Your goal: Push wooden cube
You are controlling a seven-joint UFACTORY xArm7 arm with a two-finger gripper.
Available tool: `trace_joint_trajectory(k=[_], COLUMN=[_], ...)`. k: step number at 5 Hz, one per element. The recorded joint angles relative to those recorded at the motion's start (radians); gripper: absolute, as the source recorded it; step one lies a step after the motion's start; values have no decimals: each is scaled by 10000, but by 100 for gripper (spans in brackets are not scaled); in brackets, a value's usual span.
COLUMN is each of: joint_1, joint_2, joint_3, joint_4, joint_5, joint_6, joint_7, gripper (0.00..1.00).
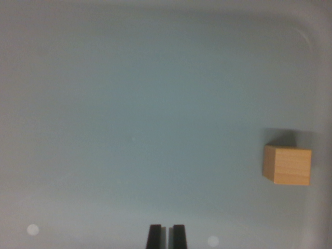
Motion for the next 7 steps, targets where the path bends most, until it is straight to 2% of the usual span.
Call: trace_joint_trajectory(k=[1,2,3,4,5,6,7], joint_1=[0,-86,-86,-185,-185,-288,-288], joint_2=[0,74,74,159,159,247,247], joint_3=[0,-80,-80,-172,-172,-267,-267], joint_4=[0,-297,-297,-640,-640,-995,-995], joint_5=[0,6,6,12,12,19,19], joint_6=[0,-364,-364,-785,-785,-1220,-1220], joint_7=[0,-130,-130,-281,-281,-437,-437], gripper=[0,0,0,0,0,0,0])
